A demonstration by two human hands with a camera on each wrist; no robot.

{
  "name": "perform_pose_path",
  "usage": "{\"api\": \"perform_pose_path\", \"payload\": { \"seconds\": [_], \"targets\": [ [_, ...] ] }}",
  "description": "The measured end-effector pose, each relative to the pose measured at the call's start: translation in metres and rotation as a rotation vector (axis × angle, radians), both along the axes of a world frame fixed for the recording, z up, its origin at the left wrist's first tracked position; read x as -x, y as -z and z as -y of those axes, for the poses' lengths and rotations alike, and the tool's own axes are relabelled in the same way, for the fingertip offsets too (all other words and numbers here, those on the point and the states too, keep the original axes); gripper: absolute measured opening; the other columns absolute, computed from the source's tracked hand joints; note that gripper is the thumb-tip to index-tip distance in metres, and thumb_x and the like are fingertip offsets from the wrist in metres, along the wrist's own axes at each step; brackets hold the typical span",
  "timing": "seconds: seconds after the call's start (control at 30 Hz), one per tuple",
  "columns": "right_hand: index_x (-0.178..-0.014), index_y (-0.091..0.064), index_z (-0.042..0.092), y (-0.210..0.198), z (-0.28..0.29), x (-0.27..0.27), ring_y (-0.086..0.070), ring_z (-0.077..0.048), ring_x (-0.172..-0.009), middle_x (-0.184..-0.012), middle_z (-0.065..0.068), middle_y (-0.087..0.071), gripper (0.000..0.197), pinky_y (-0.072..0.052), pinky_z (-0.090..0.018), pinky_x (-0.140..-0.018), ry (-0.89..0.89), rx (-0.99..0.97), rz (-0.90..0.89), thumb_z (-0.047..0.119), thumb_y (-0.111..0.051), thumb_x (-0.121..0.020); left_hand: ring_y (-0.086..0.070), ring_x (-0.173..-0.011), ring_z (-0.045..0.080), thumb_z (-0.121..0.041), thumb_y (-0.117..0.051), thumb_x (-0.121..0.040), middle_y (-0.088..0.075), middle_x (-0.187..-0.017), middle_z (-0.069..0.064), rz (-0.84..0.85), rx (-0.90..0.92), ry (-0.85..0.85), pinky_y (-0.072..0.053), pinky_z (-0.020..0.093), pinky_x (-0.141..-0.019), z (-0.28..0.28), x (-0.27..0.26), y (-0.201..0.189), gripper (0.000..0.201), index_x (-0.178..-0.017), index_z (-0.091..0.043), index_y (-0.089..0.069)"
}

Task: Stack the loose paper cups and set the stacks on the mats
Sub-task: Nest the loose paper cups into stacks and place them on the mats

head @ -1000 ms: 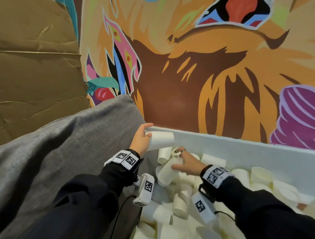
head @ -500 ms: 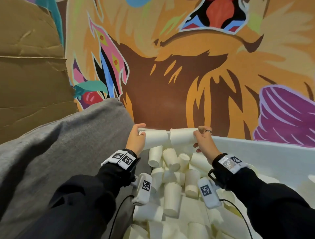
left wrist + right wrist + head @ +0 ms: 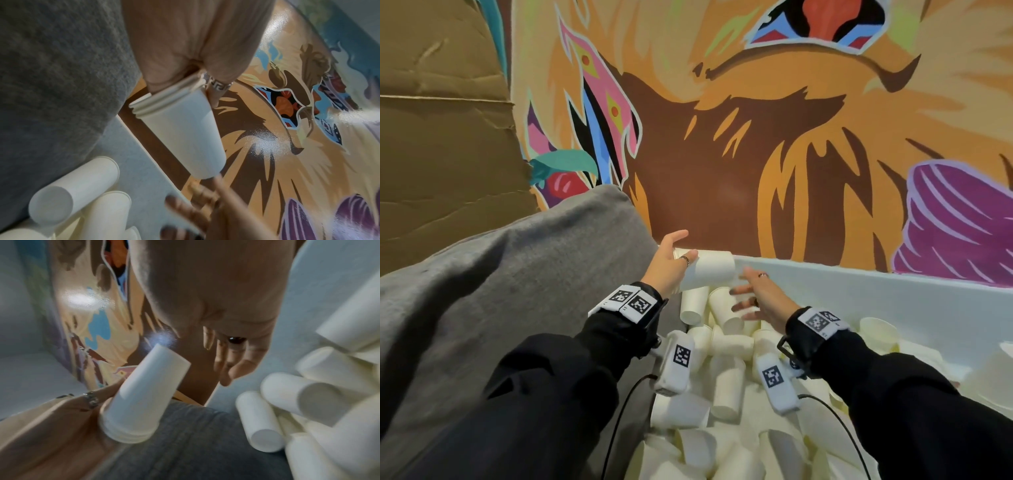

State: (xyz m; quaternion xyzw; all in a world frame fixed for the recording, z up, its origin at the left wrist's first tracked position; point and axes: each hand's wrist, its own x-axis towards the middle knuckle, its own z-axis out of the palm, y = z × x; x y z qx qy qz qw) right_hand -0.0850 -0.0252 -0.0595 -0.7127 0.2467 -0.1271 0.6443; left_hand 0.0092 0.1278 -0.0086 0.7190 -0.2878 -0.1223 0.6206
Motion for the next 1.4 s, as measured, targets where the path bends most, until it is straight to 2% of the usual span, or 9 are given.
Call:
{"api": "perform_pose_path", "payload": {
  "seconds": [0.2,0.3,0.37,0.57,0.77,0.93,1.1,1.27,1.4],
  "targets": [
    [-0.118,-0.046,0.01,0.06,-0.003,-0.003,-0.055,-0.019,-0.077,-0.108,-0.009,-0.055,0.029,-0.045,-0.023,-0.053,-0.356,0.555,-0.611,0.025,-0.05,-0.094,-0.03,-0.136,0.02,-0.011,-0.045,-0.098,-0.032,-0.148,0.005,-0.003,-0.035,-0.032,-0.027,0.027,-0.103,-0.008,-0.007,0.005,0.041,-0.138,-0.018,-0.039],
    [-0.127,-0.041,0.006,0.074,-0.01,-0.009,-0.059,-0.02,-0.07,-0.126,-0.011,-0.051,0.036,-0.046,-0.022,-0.055,-0.389,0.6,-0.67,0.018,-0.052,-0.094,-0.033,-0.133,0.021,-0.011,-0.045,-0.098,-0.033,-0.147,0.006,-0.003,-0.048,-0.038,-0.027,0.025,-0.097,-0.01,-0.01,0.007,0.04,-0.137,-0.018,-0.041],
    [-0.123,-0.04,0.006,0.079,-0.011,-0.012,-0.06,-0.021,-0.069,-0.119,-0.009,-0.052,0.033,-0.046,-0.021,-0.053,-0.389,0.576,-0.677,0.014,-0.053,-0.093,-0.033,-0.133,0.021,-0.011,-0.045,-0.098,-0.034,-0.147,0.006,-0.006,-0.052,-0.039,-0.028,0.025,-0.097,-0.011,-0.012,0.007,0.039,-0.137,-0.018,-0.041],
    [-0.093,-0.039,0.017,0.088,-0.008,-0.02,-0.061,-0.025,-0.072,-0.094,-0.01,-0.058,0.028,-0.046,-0.024,-0.052,-0.335,0.64,-0.616,0.002,-0.059,-0.081,-0.032,-0.135,0.021,-0.012,-0.044,-0.099,-0.033,-0.148,0.004,-0.001,-0.059,-0.037,-0.027,0.025,-0.099,-0.01,-0.015,0.006,0.04,-0.137,-0.02,-0.041],
    [-0.075,-0.036,0.019,0.063,0.011,-0.014,-0.047,-0.015,-0.058,-0.084,-0.006,-0.048,0.027,-0.044,-0.022,-0.049,-0.251,0.572,-0.392,0.005,-0.056,-0.087,-0.032,-0.133,0.02,-0.012,-0.044,-0.099,-0.033,-0.148,0.004,-0.008,-0.057,-0.04,-0.027,0.024,-0.096,-0.009,-0.016,0.008,0.039,-0.137,-0.02,-0.041],
    [-0.079,-0.029,0.017,0.027,0.026,-0.008,-0.04,-0.018,-0.065,-0.073,-0.002,-0.037,0.023,-0.041,-0.032,-0.056,0.029,0.427,-0.101,0.013,-0.045,-0.095,-0.031,-0.135,0.021,-0.011,-0.042,-0.099,-0.033,-0.148,0.006,-0.004,-0.052,-0.038,-0.026,0.024,-0.096,-0.005,-0.015,0.005,0.039,-0.137,-0.019,-0.041],
    [-0.086,-0.023,0.021,-0.002,0.03,0.008,-0.046,-0.018,-0.069,-0.08,0.0,-0.039,0.05,-0.039,-0.029,-0.063,0.072,0.404,0.032,0.042,-0.068,-0.082,-0.031,-0.131,0.017,-0.01,-0.042,-0.099,-0.035,-0.146,0.005,0.0,-0.029,-0.024,-0.027,0.025,-0.095,0.002,-0.01,0.0,0.039,-0.137,-0.019,-0.042],
    [-0.09,-0.025,0.018,-0.027,0.026,0.025,-0.034,-0.016,-0.078,-0.084,0.004,-0.031,0.063,-0.033,-0.027,-0.065,0.06,0.727,0.101,0.028,-0.083,-0.066,-0.032,-0.129,0.015,-0.012,-0.045,-0.098,-0.037,-0.142,0.002,0.029,-0.012,0.024,-0.03,0.027,-0.102,0.013,-0.005,-0.008,0.037,-0.135,-0.021,-0.043],
    [-0.096,-0.031,0.02,-0.049,0.026,0.045,-0.032,-0.017,-0.09,-0.097,0.001,-0.033,0.063,-0.03,-0.021,-0.068,0.017,0.959,0.135,0.025,-0.083,-0.062,-0.034,-0.134,0.024,-0.015,-0.047,-0.097,-0.039,-0.127,-0.005,0.025,-0.016,0.114,-0.033,0.046,-0.111,0.025,0.006,-0.013,0.034,-0.13,-0.026,-0.047]
  ]
}}
